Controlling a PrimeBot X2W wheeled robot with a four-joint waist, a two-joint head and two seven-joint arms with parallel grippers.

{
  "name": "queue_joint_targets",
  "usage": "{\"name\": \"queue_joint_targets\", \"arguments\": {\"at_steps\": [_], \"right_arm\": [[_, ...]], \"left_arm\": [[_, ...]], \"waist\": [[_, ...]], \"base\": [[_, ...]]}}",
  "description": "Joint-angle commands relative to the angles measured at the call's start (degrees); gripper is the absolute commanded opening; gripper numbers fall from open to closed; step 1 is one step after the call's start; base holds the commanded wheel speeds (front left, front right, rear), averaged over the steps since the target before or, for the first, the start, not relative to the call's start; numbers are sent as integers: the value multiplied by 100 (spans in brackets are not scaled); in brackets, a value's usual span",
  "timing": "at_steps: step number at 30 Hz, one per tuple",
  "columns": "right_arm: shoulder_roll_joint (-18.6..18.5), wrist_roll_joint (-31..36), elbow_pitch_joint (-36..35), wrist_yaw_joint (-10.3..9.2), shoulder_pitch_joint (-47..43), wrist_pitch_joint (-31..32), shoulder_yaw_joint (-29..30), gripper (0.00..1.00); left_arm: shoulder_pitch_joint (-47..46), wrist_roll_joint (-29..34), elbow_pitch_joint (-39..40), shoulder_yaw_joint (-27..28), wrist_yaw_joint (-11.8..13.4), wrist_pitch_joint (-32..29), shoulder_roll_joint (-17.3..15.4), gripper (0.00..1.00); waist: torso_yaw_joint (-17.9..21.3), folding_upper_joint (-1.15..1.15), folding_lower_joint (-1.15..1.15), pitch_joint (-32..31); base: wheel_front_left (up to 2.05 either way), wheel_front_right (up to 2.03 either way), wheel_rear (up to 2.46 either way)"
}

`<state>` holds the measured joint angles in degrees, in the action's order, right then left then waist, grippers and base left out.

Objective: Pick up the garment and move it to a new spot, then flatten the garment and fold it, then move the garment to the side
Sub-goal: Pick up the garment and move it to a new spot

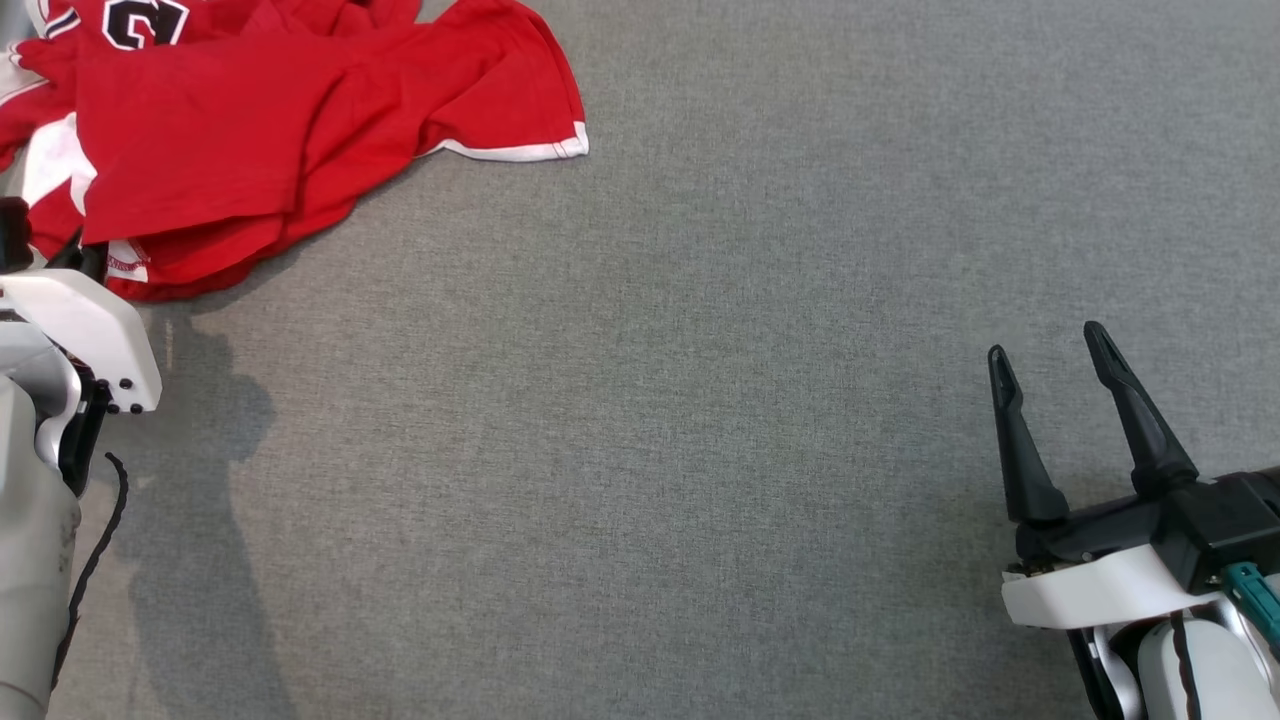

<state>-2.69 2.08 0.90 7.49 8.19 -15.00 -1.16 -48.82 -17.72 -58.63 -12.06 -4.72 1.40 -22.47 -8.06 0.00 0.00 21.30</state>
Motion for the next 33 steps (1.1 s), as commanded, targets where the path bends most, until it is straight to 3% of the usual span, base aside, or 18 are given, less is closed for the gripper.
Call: {"name": "queue_joint_targets", "arguments": {"at_steps": [1, 10, 18, 24, 33], "right_arm": [[-37, -23, 11, 1, -32, -28, 5, 100], [-38, -306, 168, 1, -199, -28, -101, 100], [-38, -554, 315, 1, -526, -28, -64, 100], [-38, -679, 352, 1, -766, -28, -41, 100], [-36, -714, 342, 1, -843, -28, -137, 100]], "left_arm": [[-118, 20, -9, -11, 9, 54, -40, 0], [-484, 171, 198, -243, -77, 530, -100, 0], [-723, 264, 690, -707, -206, 473, 201, 0], [-625, 123, 1264, -1183, -269, 283, 771, 0], [-338, -227, 1850, -1812, -266, 264, 1630, 0]], "waist": [[-14, 0, 0, -59], [31, 0, 0, -791], [272, 0, 0, -1664], [605, 0, 0, -2122], [1215, 0, 0, -2115]], "base": [[0, 0, 0], [0, 0, 0], [0, 0, 0], [0, 0, 0], [0, 0, 0]]}}
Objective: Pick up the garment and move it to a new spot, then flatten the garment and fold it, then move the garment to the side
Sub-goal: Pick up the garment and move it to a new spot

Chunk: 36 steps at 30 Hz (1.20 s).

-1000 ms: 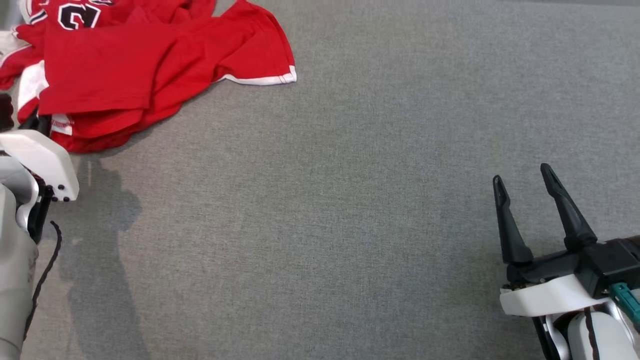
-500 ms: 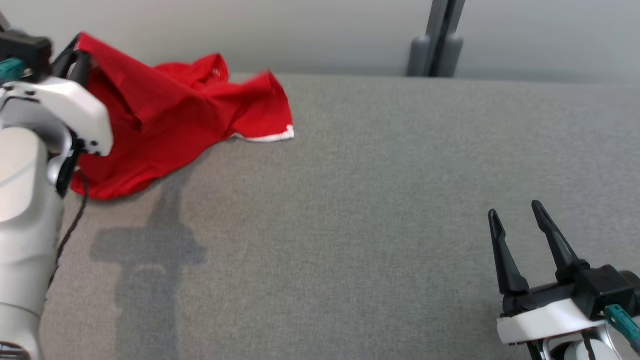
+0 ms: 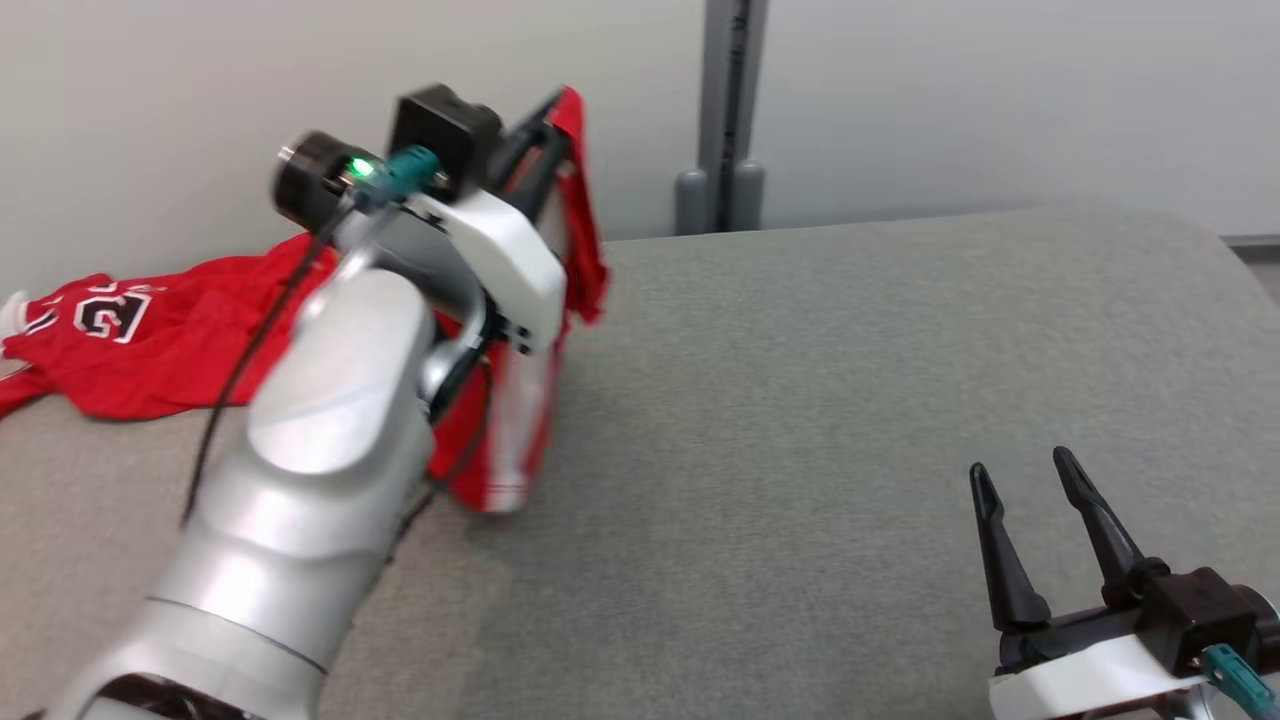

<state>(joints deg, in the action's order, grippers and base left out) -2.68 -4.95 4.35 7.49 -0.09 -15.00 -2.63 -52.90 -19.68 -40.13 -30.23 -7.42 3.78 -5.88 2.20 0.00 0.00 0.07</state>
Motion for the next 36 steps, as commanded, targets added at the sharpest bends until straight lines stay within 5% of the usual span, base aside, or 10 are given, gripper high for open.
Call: {"name": "queue_joint_targets", "arguments": {"at_steps": [1, 7, 18, 19, 21, 36], "right_arm": [[-37, -12, 2, 1, -3, -28, -23, 100], [-36, -37, 14, 1, 134, -28, -118, 100], [-36, -178, 50, 1, 392, -27, -253, 100], [-37, -184, 54, 1, 407, -27, -258, 100], [-37, -213, 67, 1, 417, -27, -263, 100], [-38, -246, 129, 1, 368, -27, -61, 100]], "left_arm": [[132, -90, 3, -64, 4, 47, 54, 0], [511, -612, -235, -537, 53, 158, 276, 0], [568, -1755, -463, -2011, 777, 470, 292, 0], [556, -1837, -477, -2121, 825, 499, 290, 18], [554, -2008, -515, -2334, 889, 506, 282, 100], [581, -2720, -651, -3561, 1150, 467, 286, 100]], "waist": [[282, 0, 0, 37], [803, 0, 0, 357], [1433, 0, 0, 877], [1450, 0, 0, 895], [1467, 0, 0, 914], [1011, 0, 0, 712]], "base": [[0, 0, 0], [0, 0, 0], [0, 0, 0], [0, 0, 0], [0, 0, 0], [0, 0, 0]]}}
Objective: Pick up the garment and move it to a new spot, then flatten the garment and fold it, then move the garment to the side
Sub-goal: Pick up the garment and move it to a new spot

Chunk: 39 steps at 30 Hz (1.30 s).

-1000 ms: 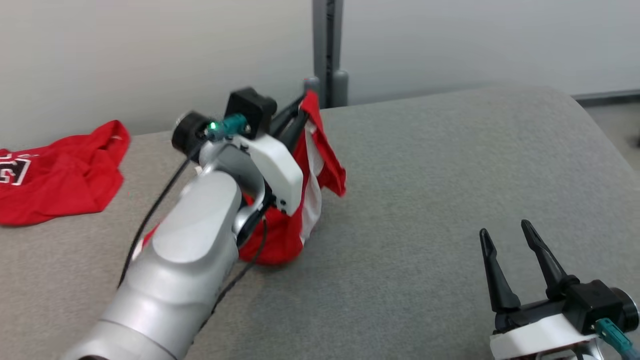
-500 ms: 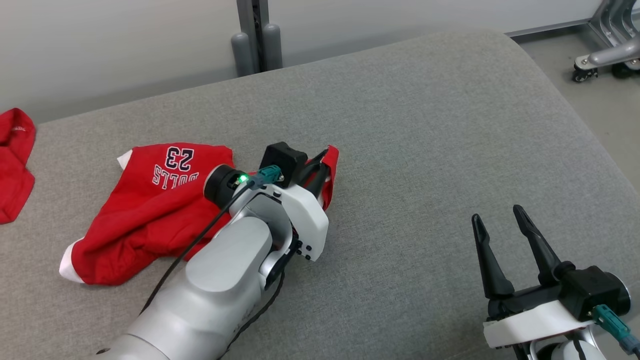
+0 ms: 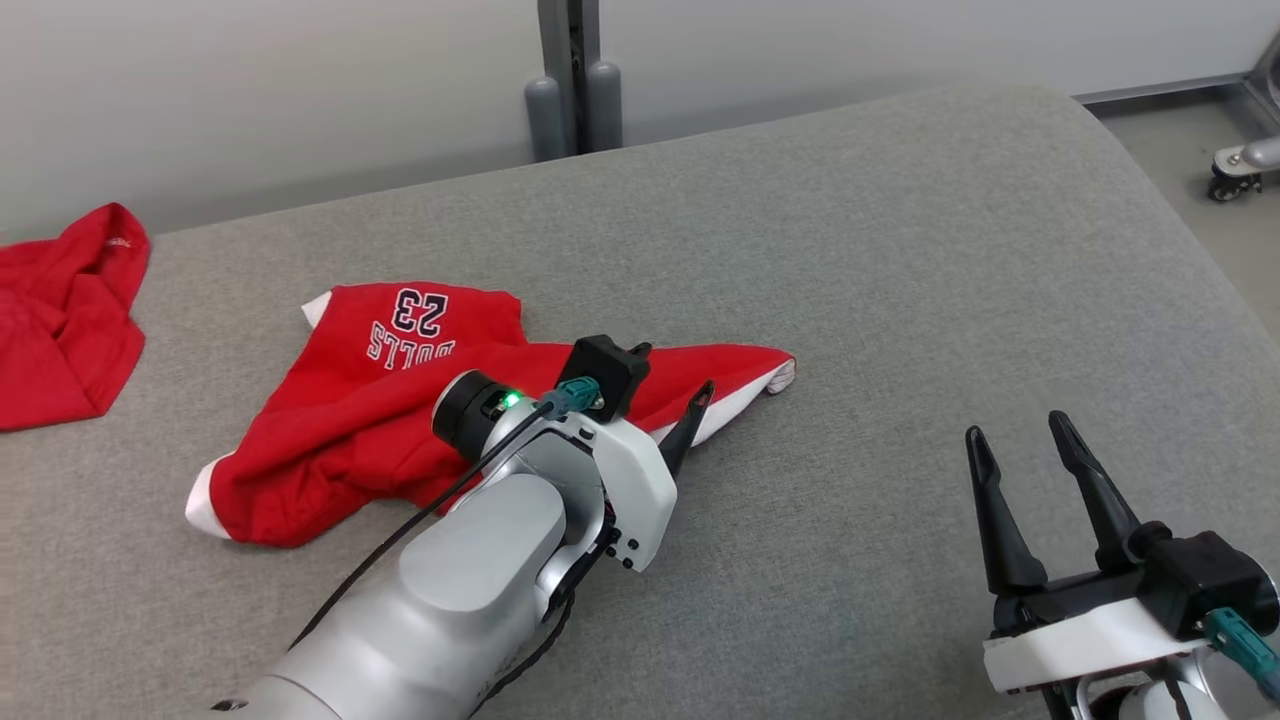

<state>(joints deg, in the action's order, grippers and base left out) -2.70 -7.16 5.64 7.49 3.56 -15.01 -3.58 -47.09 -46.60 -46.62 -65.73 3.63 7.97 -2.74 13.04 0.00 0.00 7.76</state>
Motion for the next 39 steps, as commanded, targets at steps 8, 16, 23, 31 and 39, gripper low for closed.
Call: {"name": "queue_joint_targets", "arguments": {"at_steps": [8, 16, 23, 31, 39], "right_arm": [[-36, 59, 11, 1, -126, -26, 211, 100], [-36, 174, 33, 1, -378, -26, 345, 100], [-36, 217, 12, 1, -504, -26, 363, 100], [-35, 260, -36, 1, -611, -26, 407, 100], [-36, 235, -68, 1, -845, -25, 539, 100]], "left_arm": [[295, -68, -269, -142, 20, 539, -28, 100], [989, -92, -304, 160, 64, 725, -31, 100], [1812, 492, 567, 1096, 372, 729, -242, 100], [2983, 1375, 1868, 2534, 727, 730, -603, 100], [4170, 2066, 2842, 3676, 813, 730, -649, 100]], "waist": [[-387, 0, 0, -333], [-672, 0, 0, -677], [-797, 0, 0, -804], [-859, 0, 0, -919], [-1074, 0, 0, -1048]], "base": [[0, 0, 0], [0, 0, 0], [0, 0, 0], [0, 0, 0], [0, 0, 0]]}}
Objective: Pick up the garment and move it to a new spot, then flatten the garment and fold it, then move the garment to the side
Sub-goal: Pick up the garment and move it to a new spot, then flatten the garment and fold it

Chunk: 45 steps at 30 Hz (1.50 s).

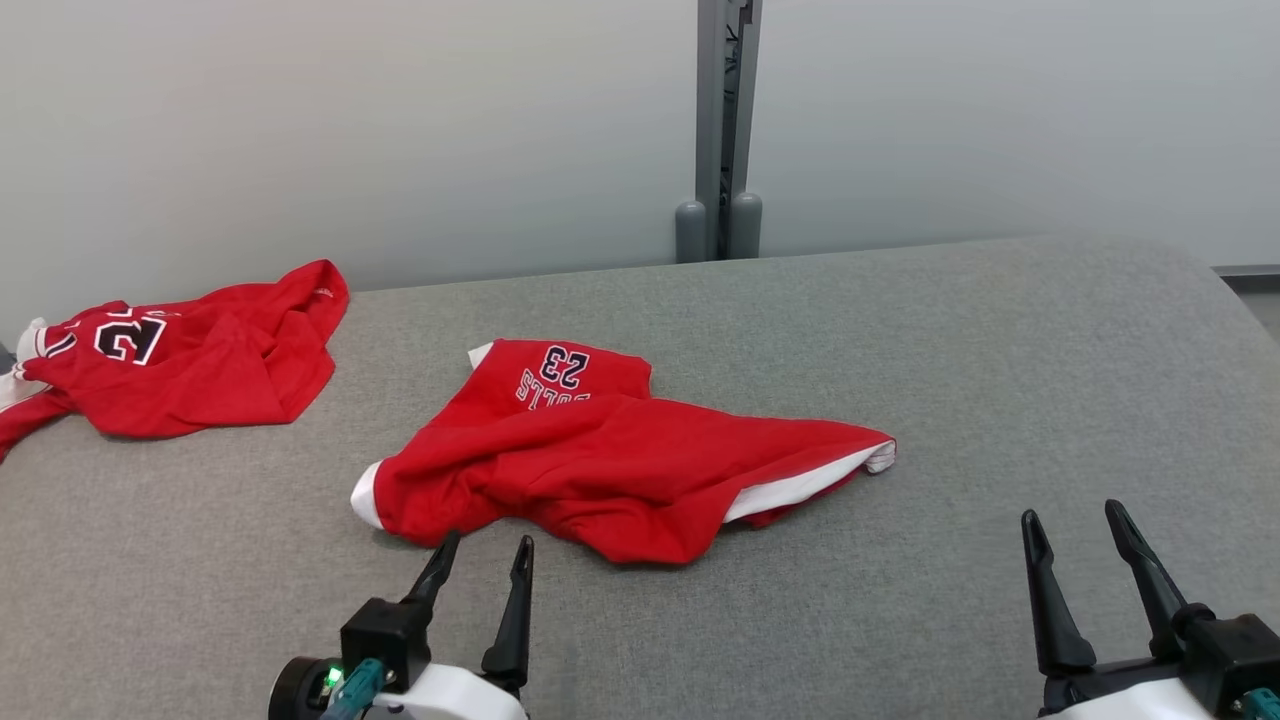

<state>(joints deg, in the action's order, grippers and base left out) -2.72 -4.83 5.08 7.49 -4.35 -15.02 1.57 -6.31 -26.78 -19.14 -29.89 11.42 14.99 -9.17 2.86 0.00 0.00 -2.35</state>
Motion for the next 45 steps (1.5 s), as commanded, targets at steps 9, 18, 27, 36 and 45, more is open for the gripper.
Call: {"name": "queue_joint_targets", "arguments": {"at_steps": [9, 18, 27, 36, 45], "right_arm": [[-33, -134, 32, 1, -144, -24, -35, 100], [-34, -145, 121, 1, -188, -20, -128, 100], [-34, -122, 168, 1, -182, -20, -171, 100], [-34, -127, 183, 1, -168, -20, -157, 100], [-34, -139, 159, 1, -150, -20, -163, 100]], "left_arm": [[961, 571, 716, 967, -75, 28, 208, 100], [1276, 925, 732, 1483, -356, 28, 465, 100], [1318, 1158, 650, 1707, -547, 28, 571, 100], [1295, 1267, 613, 1811, -642, 28, 612, 100], [1263, 1275, 530, 1793, -691, 28, 620, 100]], "waist": [[-166, 0, 0, -173], [-188, 0, 0, -253], [-173, 0, 0, -270], [-187, 0, 0, -271], [-172, 0, 0, -234]], "base": [[0, 0, 0], [0, 0, 0], [0, 0, 0], [0, 0, 0], [0, 0, 0]]}}
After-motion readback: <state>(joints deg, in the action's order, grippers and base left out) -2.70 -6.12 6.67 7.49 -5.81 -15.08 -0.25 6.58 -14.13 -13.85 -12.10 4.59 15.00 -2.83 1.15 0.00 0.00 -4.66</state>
